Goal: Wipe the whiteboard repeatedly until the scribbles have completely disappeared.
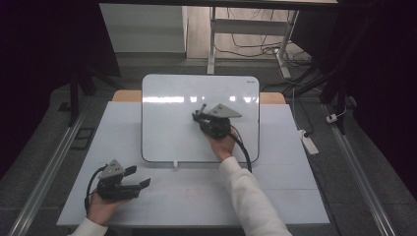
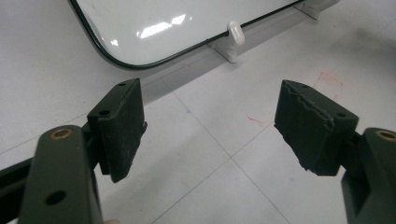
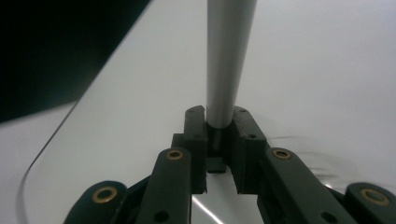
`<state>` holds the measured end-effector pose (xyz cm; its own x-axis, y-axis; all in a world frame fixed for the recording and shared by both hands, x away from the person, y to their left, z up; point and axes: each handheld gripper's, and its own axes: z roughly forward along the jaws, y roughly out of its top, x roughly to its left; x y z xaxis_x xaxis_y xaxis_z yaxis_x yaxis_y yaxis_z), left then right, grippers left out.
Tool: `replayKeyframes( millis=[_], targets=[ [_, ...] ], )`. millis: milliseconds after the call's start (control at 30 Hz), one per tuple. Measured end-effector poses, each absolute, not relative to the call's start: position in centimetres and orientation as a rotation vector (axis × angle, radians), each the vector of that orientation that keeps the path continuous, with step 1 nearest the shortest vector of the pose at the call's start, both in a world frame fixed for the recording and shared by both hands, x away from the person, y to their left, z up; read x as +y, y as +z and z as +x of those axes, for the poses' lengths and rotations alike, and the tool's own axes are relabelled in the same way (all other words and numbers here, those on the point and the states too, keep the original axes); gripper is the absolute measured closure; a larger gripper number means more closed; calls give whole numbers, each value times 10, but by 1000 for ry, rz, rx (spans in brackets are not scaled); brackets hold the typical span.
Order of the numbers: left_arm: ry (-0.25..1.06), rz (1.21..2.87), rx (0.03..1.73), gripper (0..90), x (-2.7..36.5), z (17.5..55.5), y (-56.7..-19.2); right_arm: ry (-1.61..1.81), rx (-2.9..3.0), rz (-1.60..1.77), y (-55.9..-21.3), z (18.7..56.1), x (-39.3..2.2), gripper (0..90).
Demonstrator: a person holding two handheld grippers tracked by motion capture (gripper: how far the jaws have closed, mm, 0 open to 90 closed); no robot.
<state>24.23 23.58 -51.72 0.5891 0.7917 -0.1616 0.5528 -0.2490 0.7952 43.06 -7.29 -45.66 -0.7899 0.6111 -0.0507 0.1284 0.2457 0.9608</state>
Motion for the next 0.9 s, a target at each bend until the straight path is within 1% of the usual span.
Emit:
replayKeyframes(
  millis=[67, 200, 333, 367, 567, 633, 733, 767, 900],
  targets=[
    [343, 1934, 1076, 250, 236, 241, -517, 1534, 2127, 635, -455, 431, -71, 780],
    [342, 1928, 1075, 251, 237, 241, -516, 1600, 1992, 798, -447, 442, -87, 780],
    [340, 1937, 1075, 250, 236, 243, -517, 1530, 2137, 616, -458, 427, -64, 780],
    [340, 1937, 1074, 250, 236, 242, -517, 1498, 2136, 592, -457, 427, -64, 780],
    [341, 1921, 1079, 251, 238, 241, -517, 1583, 1929, 841, -436, 453, -108, 780],
    [340, 1929, 1078, 251, 237, 243, -517, 1560, 1991, 790, -440, 446, -102, 780],
    [341, 1937, 1075, 250, 236, 243, -518, 1487, 2134, 611, -452, 431, -84, 780],
    [342, 1936, 1075, 251, 235, 242, -517, 1469, 2134, 599, -451, 431, -86, 780],
    [346, 1928, 1077, 251, 236, 240, -516, 1547, 1948, 828, -436, 449, -116, 780]
  ],
)
